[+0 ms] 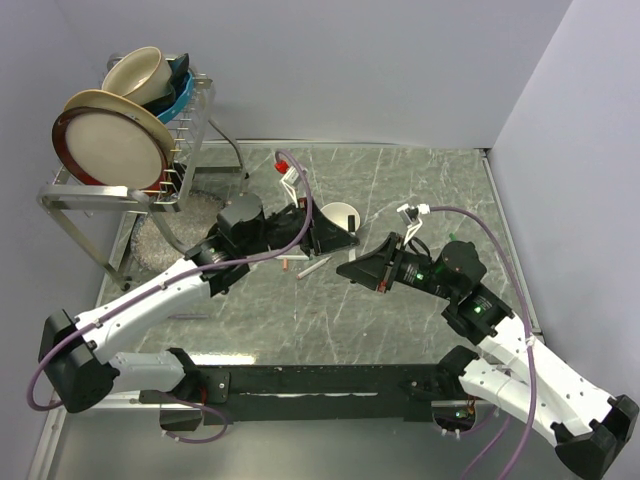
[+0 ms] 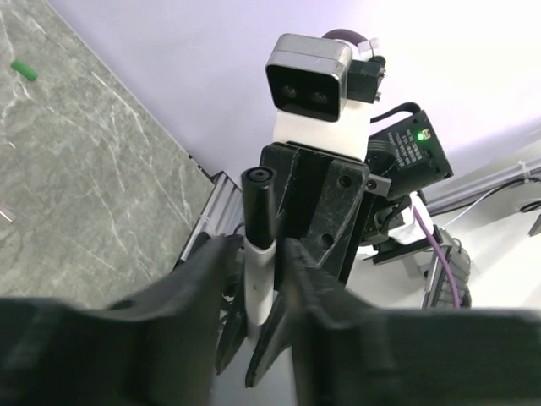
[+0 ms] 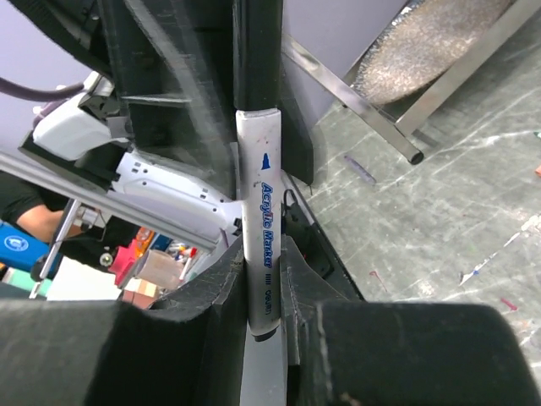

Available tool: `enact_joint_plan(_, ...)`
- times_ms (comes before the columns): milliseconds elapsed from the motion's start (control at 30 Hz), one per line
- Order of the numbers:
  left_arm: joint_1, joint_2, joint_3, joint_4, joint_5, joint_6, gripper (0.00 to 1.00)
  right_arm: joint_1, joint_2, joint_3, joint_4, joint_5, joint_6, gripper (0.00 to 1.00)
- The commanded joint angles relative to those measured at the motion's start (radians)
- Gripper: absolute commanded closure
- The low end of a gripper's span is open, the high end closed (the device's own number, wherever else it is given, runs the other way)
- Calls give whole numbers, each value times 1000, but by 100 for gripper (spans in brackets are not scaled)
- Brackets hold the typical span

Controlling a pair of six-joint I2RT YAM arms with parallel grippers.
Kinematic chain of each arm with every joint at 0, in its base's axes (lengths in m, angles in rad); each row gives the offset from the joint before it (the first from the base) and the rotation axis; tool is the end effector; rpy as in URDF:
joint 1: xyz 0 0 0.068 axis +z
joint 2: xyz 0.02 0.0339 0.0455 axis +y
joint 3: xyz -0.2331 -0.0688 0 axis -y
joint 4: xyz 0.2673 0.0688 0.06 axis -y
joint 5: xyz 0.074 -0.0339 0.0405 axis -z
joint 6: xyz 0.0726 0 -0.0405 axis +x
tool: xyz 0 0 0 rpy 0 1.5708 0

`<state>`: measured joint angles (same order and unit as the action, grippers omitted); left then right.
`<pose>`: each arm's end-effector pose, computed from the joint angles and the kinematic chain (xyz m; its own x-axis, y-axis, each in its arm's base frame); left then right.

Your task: Insert the pens into the pen caps

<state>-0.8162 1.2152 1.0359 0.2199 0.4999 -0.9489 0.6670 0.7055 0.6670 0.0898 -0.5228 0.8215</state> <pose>0.2145 -0.2789 0.3490 -0.7701 -0.2222 -0.5979 0.5862 0.1229 -0.8008 0.1730 0.1823 0.3213 -0.6519 0.2942 -0.6990 -0.6614 0.2303 0.7138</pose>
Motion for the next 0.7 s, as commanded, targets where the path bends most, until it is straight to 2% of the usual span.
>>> enact_joint_plan(0,-5,-42,27,-17,-9,50,55,5,-23,19,65,-55,-12,100)
enact_joint_plan(33,-5,-42,38,-42,-27,62,49,5,-21,23,67,-63,-16,100)
enact_joint_plan(133,-5,-34,82,-102,-55,99,44,5,-26,22,73,-82,-13,100)
enact_joint_plan(500,-3,4,181,-131,-38,128,41,13,-26,36,39,-94,-24,100)
enact_joint_plan(667,-5,6,185,-131,-47,133,45,13,-26,37,37,-95,-28,100)
